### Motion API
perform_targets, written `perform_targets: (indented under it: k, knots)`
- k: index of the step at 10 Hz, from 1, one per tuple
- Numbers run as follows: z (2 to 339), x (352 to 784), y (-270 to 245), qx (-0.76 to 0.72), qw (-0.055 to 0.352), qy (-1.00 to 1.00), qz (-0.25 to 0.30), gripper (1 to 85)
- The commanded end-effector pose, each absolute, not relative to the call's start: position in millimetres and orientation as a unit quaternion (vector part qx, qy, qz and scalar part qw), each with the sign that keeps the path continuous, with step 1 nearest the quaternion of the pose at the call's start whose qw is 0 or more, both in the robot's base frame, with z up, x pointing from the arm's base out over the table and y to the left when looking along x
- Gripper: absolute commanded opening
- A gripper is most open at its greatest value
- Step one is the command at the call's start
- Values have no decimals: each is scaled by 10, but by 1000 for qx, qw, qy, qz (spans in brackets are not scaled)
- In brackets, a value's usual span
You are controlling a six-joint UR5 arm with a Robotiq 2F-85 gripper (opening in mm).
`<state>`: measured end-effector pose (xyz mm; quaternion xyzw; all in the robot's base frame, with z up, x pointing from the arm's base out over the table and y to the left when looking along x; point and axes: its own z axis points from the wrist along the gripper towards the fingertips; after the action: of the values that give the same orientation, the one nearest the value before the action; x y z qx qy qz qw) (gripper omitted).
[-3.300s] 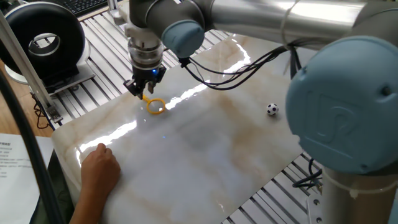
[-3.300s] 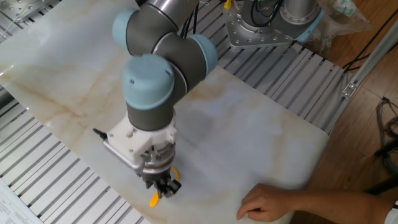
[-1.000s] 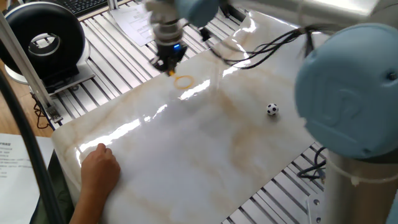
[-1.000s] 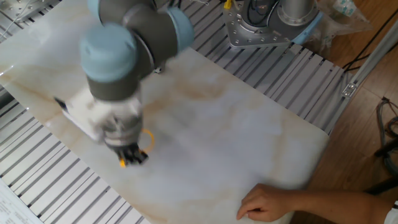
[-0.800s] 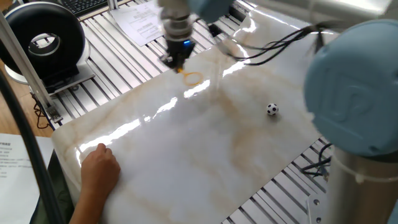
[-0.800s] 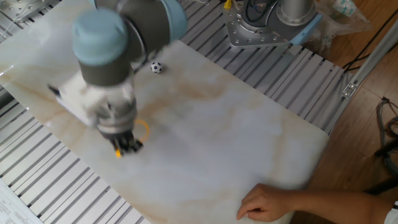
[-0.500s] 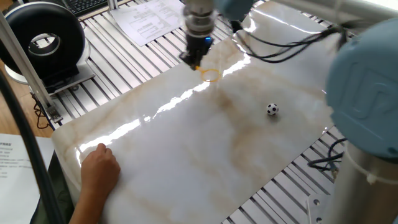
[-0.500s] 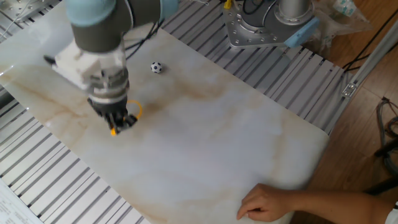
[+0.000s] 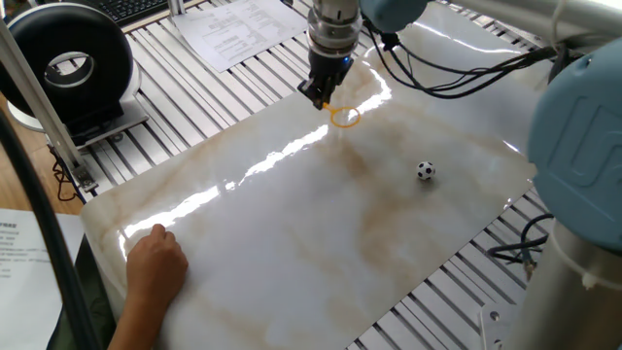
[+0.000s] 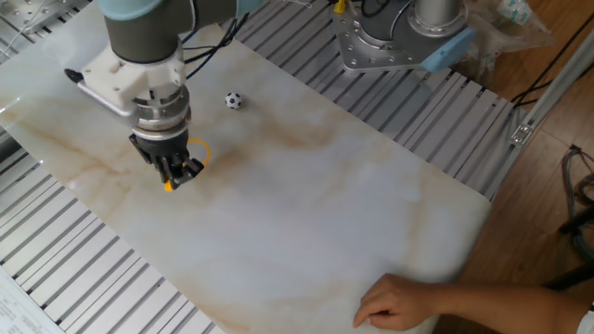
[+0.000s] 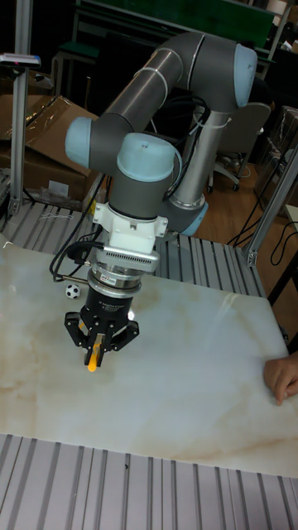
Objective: Attach the bubble ring to the ball
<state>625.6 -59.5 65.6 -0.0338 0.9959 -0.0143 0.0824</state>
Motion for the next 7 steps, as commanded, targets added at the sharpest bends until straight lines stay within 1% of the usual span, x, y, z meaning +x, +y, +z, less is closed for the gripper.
perform_targets:
  k: [1, 2, 3, 4, 5, 7]
  knots:
    - [701, 6134, -618, -19, 76, 997, 10, 13]
    - [824, 5846, -785, -21, 77, 996, 38, 13]
    - [933, 5603, -956, -15, 77, 996, 34, 13]
    - [1018, 5406, -1132, -22, 85, 996, 22, 13]
    - [1051, 5280, -1120, -13, 93, 995, 41, 13]
    - [1048, 5133, -1249, -10, 102, 994, 36, 13]
